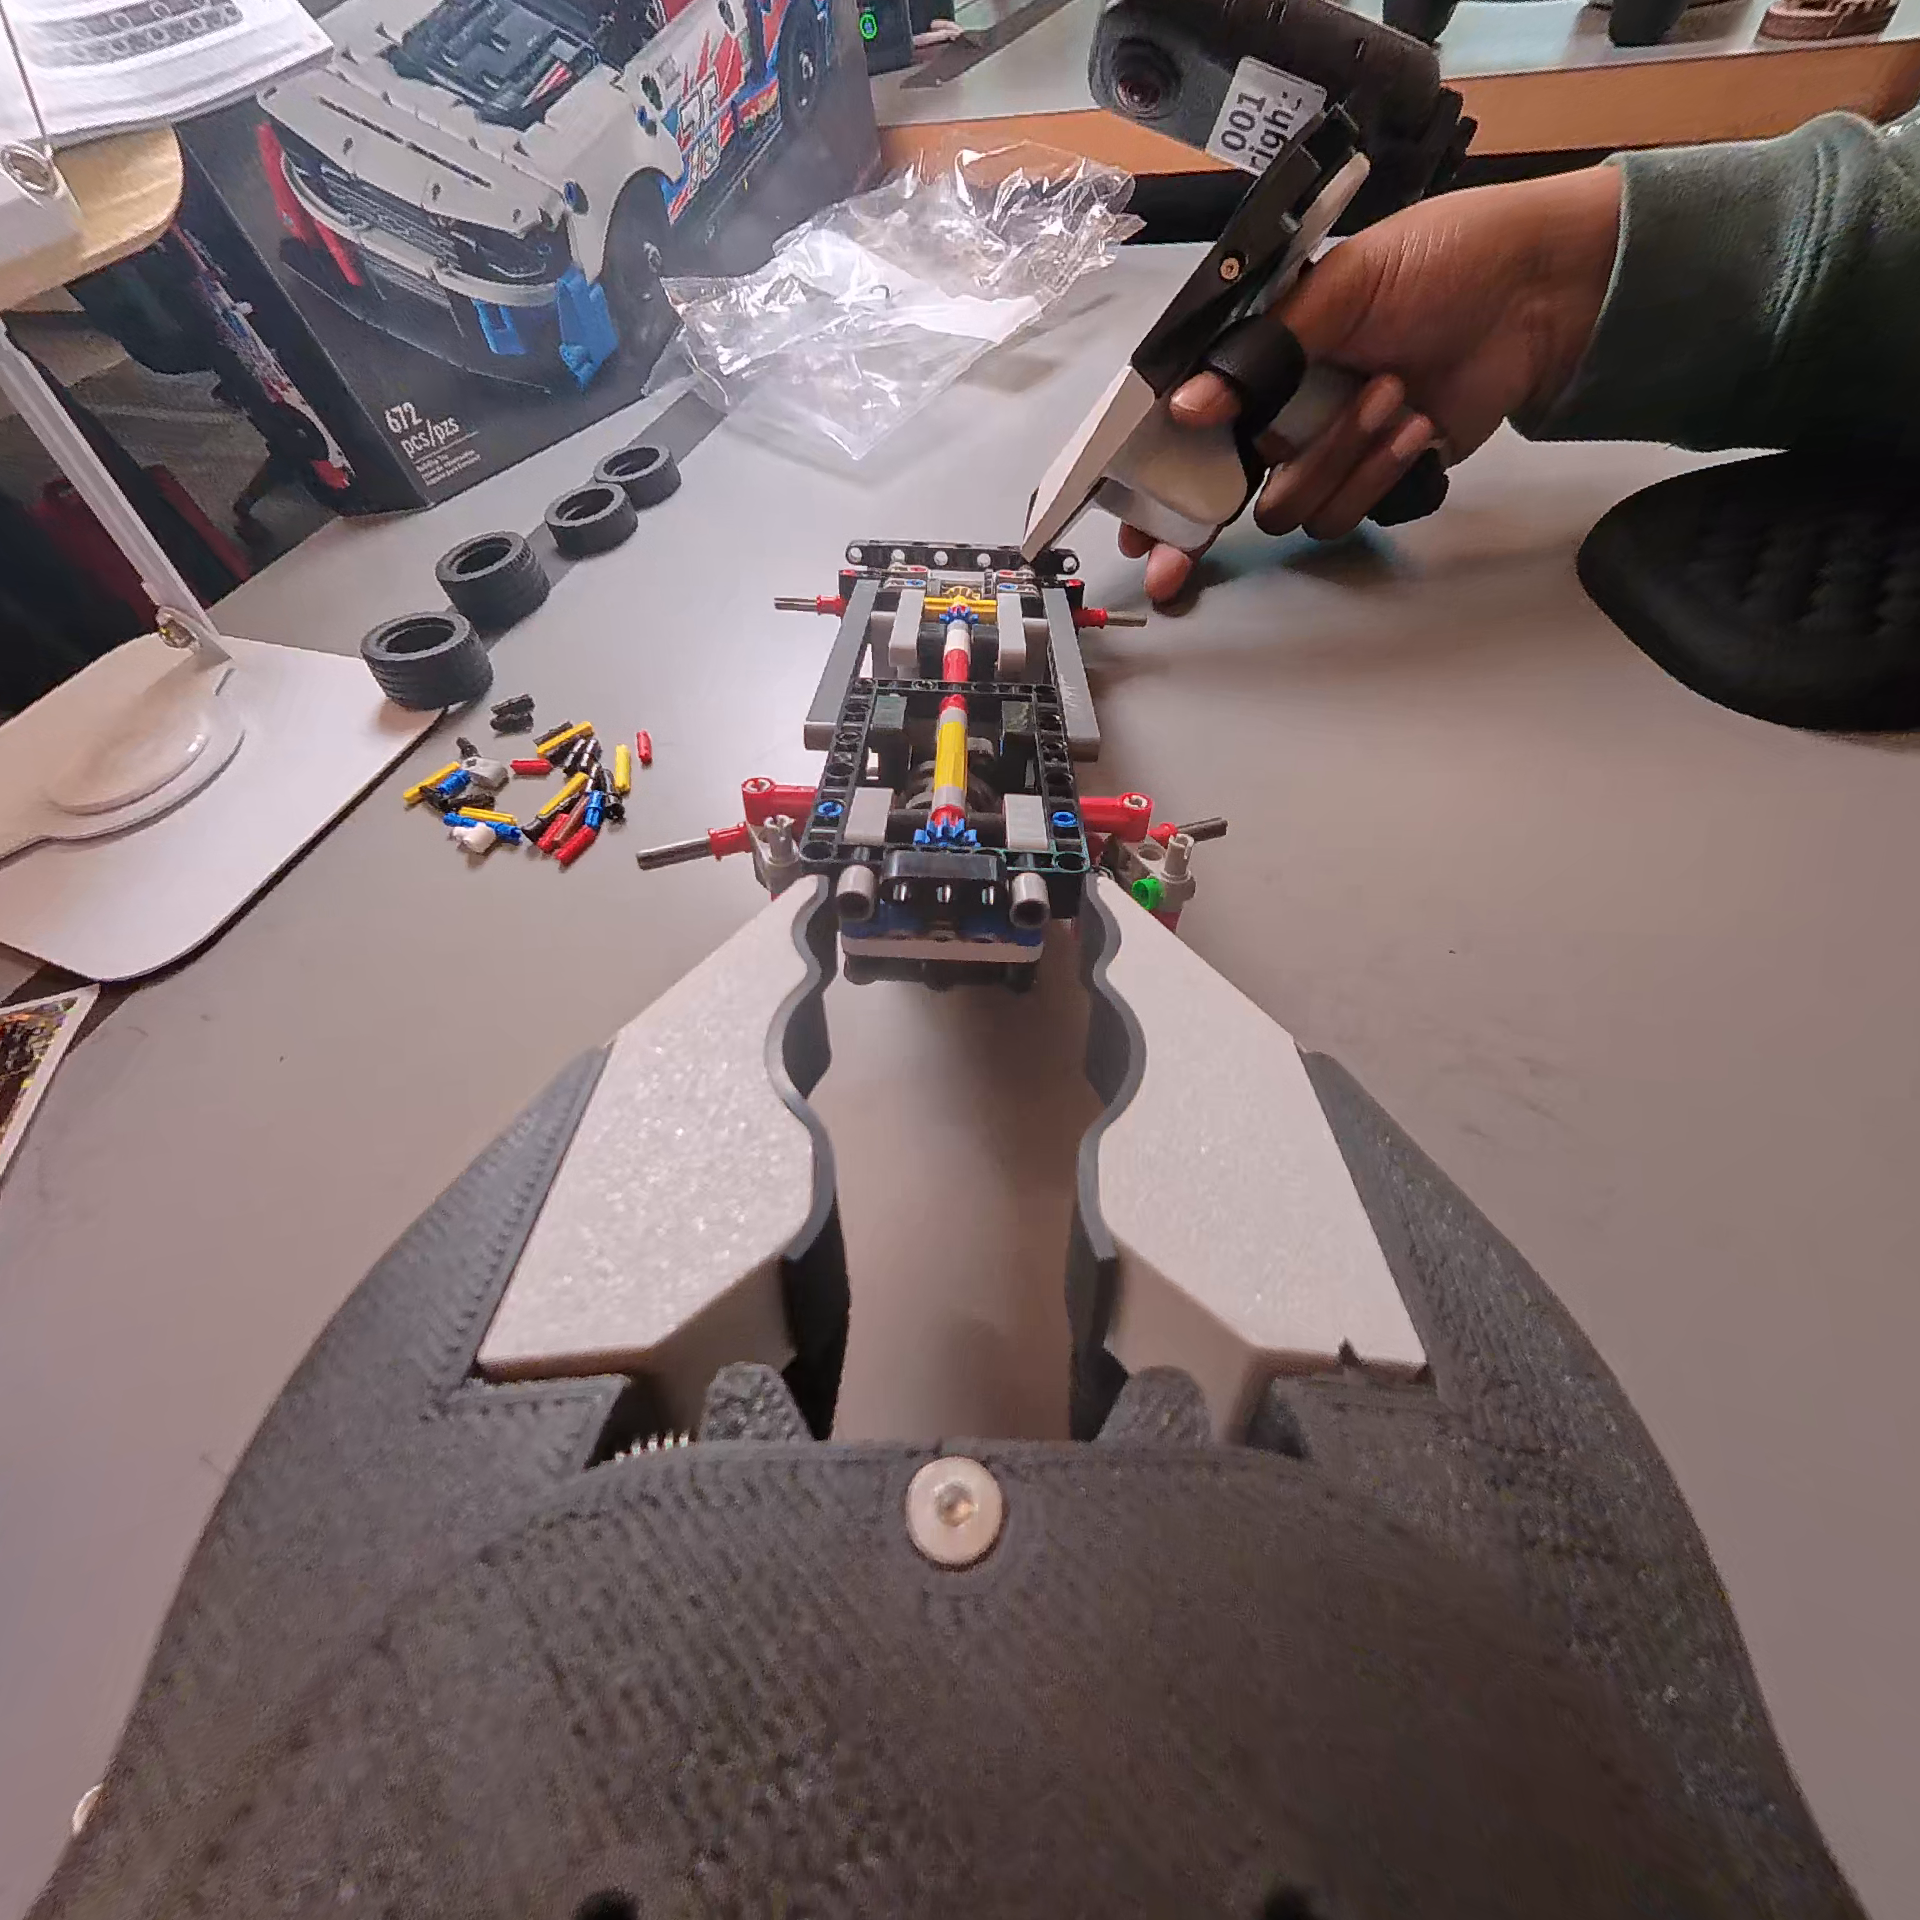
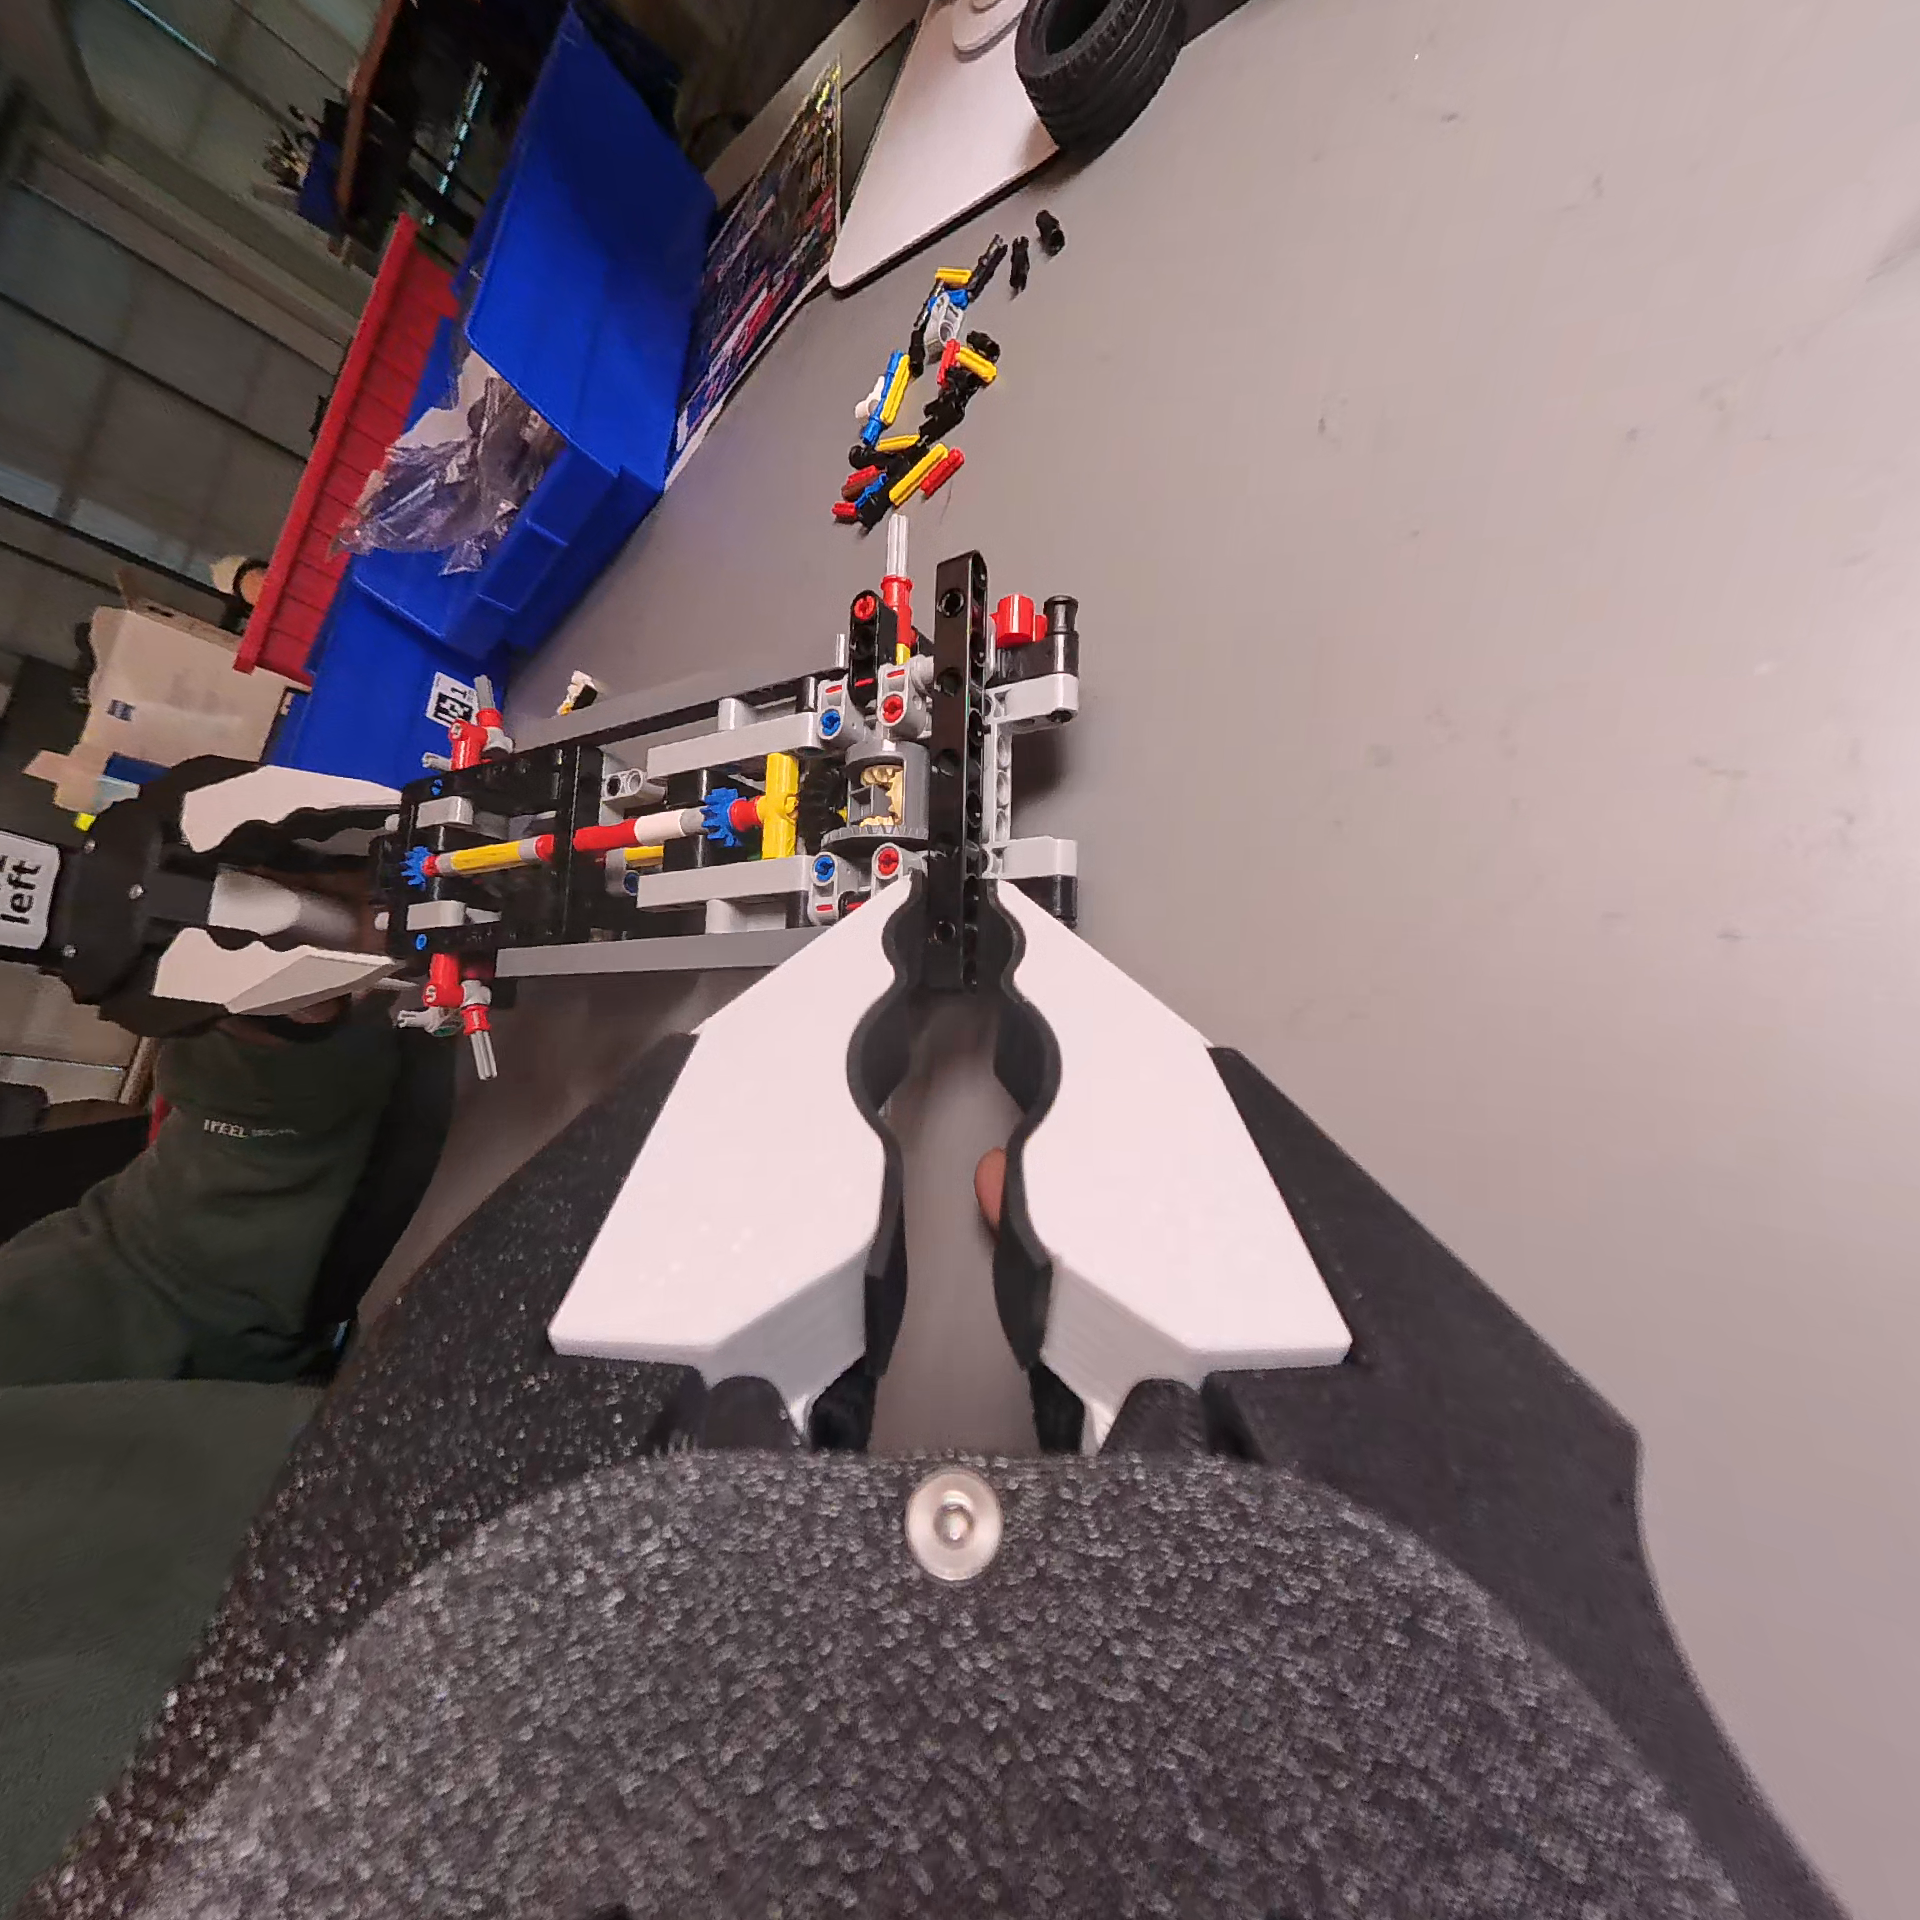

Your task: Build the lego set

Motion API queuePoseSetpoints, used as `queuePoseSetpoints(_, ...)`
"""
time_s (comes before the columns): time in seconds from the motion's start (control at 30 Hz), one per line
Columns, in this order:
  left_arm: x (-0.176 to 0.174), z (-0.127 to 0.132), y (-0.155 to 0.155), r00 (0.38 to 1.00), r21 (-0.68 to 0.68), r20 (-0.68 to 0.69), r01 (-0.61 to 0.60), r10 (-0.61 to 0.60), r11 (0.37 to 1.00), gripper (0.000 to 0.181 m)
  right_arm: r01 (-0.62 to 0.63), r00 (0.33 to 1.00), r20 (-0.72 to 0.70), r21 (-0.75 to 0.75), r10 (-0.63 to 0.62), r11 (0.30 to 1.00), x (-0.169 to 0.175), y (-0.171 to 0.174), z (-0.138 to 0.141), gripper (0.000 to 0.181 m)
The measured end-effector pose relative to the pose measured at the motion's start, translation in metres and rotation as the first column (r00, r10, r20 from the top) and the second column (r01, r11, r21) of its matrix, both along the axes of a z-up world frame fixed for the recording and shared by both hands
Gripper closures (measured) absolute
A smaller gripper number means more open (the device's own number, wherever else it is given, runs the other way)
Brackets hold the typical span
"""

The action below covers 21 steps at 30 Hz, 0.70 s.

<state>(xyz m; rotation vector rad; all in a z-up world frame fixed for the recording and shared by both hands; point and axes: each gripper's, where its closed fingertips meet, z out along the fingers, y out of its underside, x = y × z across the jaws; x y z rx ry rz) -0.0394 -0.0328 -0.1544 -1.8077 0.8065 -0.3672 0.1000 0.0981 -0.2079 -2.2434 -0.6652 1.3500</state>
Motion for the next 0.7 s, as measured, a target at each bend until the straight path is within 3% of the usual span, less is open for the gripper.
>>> queuePoseSetpoints(0.17, -0.003, -0.004, 0.001, 1.0, -0.016, -0.013, -0.002, 0.002, 1.0, 0.137, -0.002, 1.0, 0.006, 0.026, 0.002, 1.0, -0.001, -0.001, 0.001, 0.175)
queuePoseSetpoints(0.37, -0.029, -0.009, -0.003, 0.997, -0.013, -0.078, 0.01, -0.011, 1.0, 0.137, -0.071, 0.996, 0.057, 0.179, 0.061, 0.981, -0.016, -0.014, 0.004, 0.174)
queuePoseSetpoints(0.7, -0.062, -0.029, 0.002, 0.996, -0.033, -0.07, -0.054, 0.052, 0.998, 0.144, -0.16, 0.986, 0.122, 0.479, 0.115, 0.863, -0.03, -0.031, 0.02, 0.171)
